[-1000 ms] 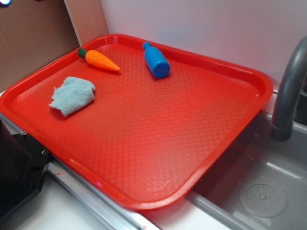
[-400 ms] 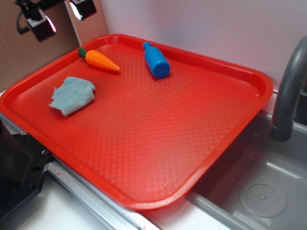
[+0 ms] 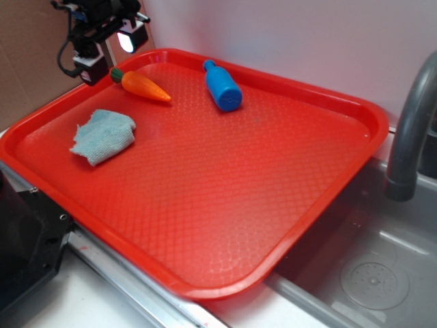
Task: Grab the carrot.
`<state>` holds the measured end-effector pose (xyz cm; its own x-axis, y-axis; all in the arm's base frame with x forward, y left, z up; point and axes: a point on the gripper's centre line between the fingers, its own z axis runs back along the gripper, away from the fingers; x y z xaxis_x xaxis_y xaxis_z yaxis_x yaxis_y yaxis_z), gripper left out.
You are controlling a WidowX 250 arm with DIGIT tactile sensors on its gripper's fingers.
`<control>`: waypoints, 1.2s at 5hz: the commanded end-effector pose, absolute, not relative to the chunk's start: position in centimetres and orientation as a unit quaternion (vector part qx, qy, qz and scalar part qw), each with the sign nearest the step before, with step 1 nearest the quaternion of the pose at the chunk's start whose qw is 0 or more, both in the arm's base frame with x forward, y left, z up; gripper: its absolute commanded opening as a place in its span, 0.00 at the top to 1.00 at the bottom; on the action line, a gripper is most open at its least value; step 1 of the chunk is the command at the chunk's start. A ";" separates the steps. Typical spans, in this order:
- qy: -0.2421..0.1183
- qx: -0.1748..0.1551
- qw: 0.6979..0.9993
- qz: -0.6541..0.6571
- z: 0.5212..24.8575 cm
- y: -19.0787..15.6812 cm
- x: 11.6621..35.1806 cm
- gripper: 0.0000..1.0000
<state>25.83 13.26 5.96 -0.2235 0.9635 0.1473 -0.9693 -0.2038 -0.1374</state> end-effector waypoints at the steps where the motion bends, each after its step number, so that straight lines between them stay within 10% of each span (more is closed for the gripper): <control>1: -0.118 0.036 0.643 0.756 3.3 15.0 26.4 0.00; 2: -0.109 0.039 0.668 0.735 2.0 14.2 26.6 0.00; 3: -0.115 0.034 0.680 0.724 2.3 13.3 26.5 1.00; 4: -0.123 0.034 0.680 0.722 2.3 12.9 26.2 1.00; 6: -0.122 0.046 0.813 0.567 7.8 11.6 26.2 1.00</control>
<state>26.32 10.56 5.57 0.3122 0.9267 0.2093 -0.9474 0.3200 -0.0037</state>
